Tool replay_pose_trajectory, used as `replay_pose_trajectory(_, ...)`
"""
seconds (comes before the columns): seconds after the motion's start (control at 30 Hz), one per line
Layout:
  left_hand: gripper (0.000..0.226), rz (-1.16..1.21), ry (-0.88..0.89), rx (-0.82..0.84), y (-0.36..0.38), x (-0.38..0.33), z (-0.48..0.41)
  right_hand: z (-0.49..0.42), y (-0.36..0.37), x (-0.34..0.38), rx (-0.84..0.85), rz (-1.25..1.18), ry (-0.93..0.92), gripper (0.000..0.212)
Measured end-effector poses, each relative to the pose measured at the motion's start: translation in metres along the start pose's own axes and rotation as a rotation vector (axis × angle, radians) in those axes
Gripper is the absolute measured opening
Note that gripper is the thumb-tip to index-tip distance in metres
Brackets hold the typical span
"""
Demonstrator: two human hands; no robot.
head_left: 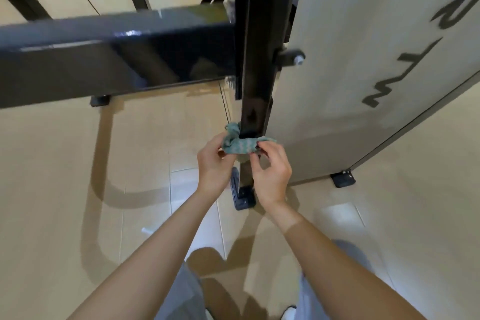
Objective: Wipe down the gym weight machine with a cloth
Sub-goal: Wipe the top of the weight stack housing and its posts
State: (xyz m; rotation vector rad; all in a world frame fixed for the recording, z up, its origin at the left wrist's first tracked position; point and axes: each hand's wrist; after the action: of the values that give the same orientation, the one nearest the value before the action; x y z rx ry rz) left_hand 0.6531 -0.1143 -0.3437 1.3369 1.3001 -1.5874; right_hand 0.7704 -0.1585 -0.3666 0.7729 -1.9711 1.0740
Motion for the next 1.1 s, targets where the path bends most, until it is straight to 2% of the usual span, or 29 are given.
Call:
replay_pose_trajectory(0.07,0.027,-0.082,-0.025,0.035,0.008,0.044,-0.002,0.015,0.017,-0.034,-0.003,-0.003,0.010,0.026)
replay_pose_trajectory(0.23,0.053,-0.142,0.032,0.092,0.029,0.135,-0.002,0.050,0.063,-0.115,0.007,0.017,0.170,0.025)
replay_pose_trajectory(0.33,0.048,-0.170,-0.128,0.137,0.043,0.181,0.002,0.069,0.083,-0.158,0.075,0.030,0.300,0.023)
replay_pose_trajectory(0.4,0.046,-0.199,-0.240,0.185,0.053,0.201,0.007,0.080,0.090,-0.182,0.197,0.066,0.378,0.019)
replay_pose_trajectory(0.47,0.041,-0.266,-0.354,0.318,0.061,0.215,0.012,0.086,0.089,-0.197,0.353,0.102,0.432,0.013)
replay_pose_trajectory(0.57,0.028,-0.342,-0.466,0.504,0.067,0.227,0.022,0.082,0.065,-0.198,0.675,0.157,0.566,0.015)
replay_pose_trajectory(0.63,0.015,-0.329,-0.444,0.511,0.072,0.227,0.022,0.065,0.036,-0.195,0.831,0.131,0.726,0.020)
replay_pose_trajectory(0.7,0.005,-0.301,-0.362,0.495,0.082,0.213,0.020,0.042,0.001,-0.188,0.955,0.158,0.812,0.022)
replay_pose_trajectory(0.8,0.010,-0.278,-0.272,0.521,0.114,0.178,0.013,0.011,-0.063,-0.169,1.098,0.237,0.851,0.022)
replay_pose_trajectory(0.87,0.005,-0.158,-0.289,0.560,0.151,0.149,0.007,-0.012,-0.115,-0.161,1.089,0.240,0.881,0.019)
replay_pose_trajectory(0.93,0.004,-0.101,-0.260,0.574,0.193,0.126,-0.001,-0.026,-0.166,-0.165,0.978,0.221,0.909,0.014)
replay_pose_trajectory(1.03,0.012,-0.108,-0.137,0.551,0.262,0.109,-0.010,-0.026,-0.228,-0.193,0.653,0.270,0.856,0.009)
replay_pose_trajectory(1.1,0.017,-0.062,-0.123,0.534,0.307,0.108,-0.017,-0.019,-0.254,-0.226,0.448,0.332,0.793,0.005)
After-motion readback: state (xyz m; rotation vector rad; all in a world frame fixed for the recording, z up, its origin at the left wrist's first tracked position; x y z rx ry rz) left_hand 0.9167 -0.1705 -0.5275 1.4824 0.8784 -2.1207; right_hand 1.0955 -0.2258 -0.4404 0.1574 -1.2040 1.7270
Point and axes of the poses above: each hand's wrist, its own z-axis away from the middle knuckle, its own y-axis out of the palm, x = y × z, and after that the axes turned 15 degrees about x, right-handed
